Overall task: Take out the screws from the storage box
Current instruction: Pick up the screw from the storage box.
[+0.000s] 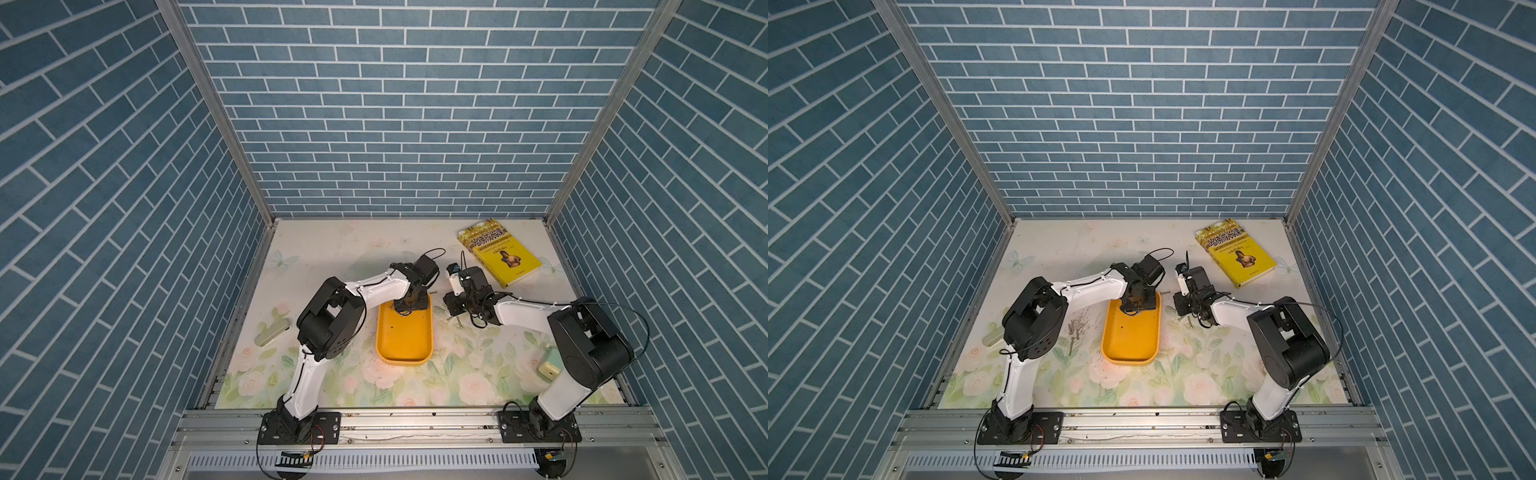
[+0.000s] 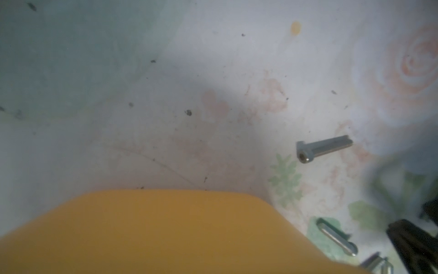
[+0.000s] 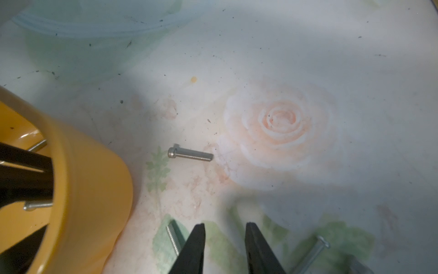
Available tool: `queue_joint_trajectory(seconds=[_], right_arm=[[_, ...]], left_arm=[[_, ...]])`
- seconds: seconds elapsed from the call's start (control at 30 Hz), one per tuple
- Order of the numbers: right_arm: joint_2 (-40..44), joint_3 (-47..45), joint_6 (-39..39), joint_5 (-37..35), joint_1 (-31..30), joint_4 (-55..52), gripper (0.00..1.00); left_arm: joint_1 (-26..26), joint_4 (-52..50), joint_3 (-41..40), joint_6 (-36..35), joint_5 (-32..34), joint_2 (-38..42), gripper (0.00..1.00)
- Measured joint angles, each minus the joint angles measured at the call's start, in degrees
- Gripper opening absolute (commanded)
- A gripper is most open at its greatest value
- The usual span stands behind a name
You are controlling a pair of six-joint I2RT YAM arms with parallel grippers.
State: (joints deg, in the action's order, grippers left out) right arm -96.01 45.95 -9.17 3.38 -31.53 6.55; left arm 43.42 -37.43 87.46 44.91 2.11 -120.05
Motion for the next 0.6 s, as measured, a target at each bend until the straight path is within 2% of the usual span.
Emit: queue_joint_trajectory(seconds=[0.27,0.6], right_arm=[[-1.0,0.2,0.0,1.0,0.0,0.1,0.34],[-1.6,0.4,0.0,2.4,0.0,0.1,0.35]], left_arm=[[-0.1,-4.5,-1.9,-5.7,2.3,2.4,0.52],[-0.1,-5.1,-2.6,-11.3,1.0,4.3,0.49]])
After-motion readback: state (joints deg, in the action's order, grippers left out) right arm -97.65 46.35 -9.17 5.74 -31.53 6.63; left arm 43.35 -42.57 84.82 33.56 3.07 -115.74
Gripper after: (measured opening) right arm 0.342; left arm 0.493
